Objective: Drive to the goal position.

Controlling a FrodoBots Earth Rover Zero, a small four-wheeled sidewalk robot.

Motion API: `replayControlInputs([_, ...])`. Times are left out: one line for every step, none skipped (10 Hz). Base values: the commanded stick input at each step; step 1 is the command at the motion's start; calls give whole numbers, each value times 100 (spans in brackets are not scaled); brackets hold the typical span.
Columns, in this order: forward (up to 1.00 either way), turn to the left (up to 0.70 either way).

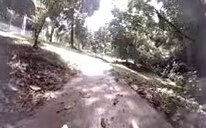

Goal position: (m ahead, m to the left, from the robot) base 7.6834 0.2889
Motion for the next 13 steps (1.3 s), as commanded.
replayControlInputs([85,0])
replayControlInputs([85,0])
replayControlInputs([85,0])
replayControlInputs([85,0])
replayControlInputs([85,0])
replayControlInputs([85,-13])
replayControlInputs([85,-34])
replayControlInputs([85,-34])
replayControlInputs([85,-20])
replayControlInputs([85,-6])
replayControlInputs([85,-1])
replayControlInputs([85,0])
replayControlInputs([85,0])
